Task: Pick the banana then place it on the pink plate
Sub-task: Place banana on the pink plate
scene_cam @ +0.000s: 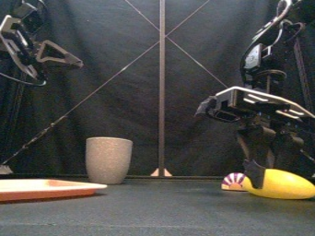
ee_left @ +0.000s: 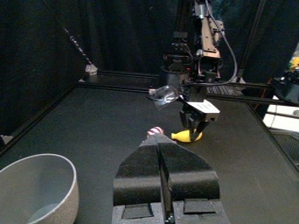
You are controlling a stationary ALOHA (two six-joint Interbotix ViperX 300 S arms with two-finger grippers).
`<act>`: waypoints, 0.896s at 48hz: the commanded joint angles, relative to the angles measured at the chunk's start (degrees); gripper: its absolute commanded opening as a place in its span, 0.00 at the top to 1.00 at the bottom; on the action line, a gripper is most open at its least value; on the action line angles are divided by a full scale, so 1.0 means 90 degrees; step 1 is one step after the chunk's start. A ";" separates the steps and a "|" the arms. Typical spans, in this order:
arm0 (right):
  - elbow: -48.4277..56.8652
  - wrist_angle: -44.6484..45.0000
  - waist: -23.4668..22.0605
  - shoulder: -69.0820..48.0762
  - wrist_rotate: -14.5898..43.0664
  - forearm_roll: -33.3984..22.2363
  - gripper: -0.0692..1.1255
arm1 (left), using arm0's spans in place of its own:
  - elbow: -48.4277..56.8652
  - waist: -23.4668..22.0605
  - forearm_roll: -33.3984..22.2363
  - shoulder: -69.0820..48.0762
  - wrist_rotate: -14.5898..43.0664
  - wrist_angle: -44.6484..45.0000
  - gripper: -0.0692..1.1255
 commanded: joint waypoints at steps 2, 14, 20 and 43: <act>-0.0293 -0.0225 0.0010 -0.0156 -0.0010 -0.0166 0.51 | -0.0166 0.0059 0.0029 0.0029 -0.0010 -0.0059 0.96; -0.1758 -0.0820 0.0059 0.0029 -0.0137 -0.1787 0.51 | -0.0156 0.0068 0.0039 0.0029 0.0000 -0.0049 0.96; -0.2334 -0.1279 0.0039 0.0342 -0.0137 -0.2744 0.51 | -0.0137 0.0137 0.0068 0.0029 0.0000 -0.0020 0.96; -0.4180 -0.2051 -0.0420 0.2109 -0.0137 -0.3340 0.44 | 0.0010 0.0225 0.0107 0.0029 0.0000 -0.0010 0.96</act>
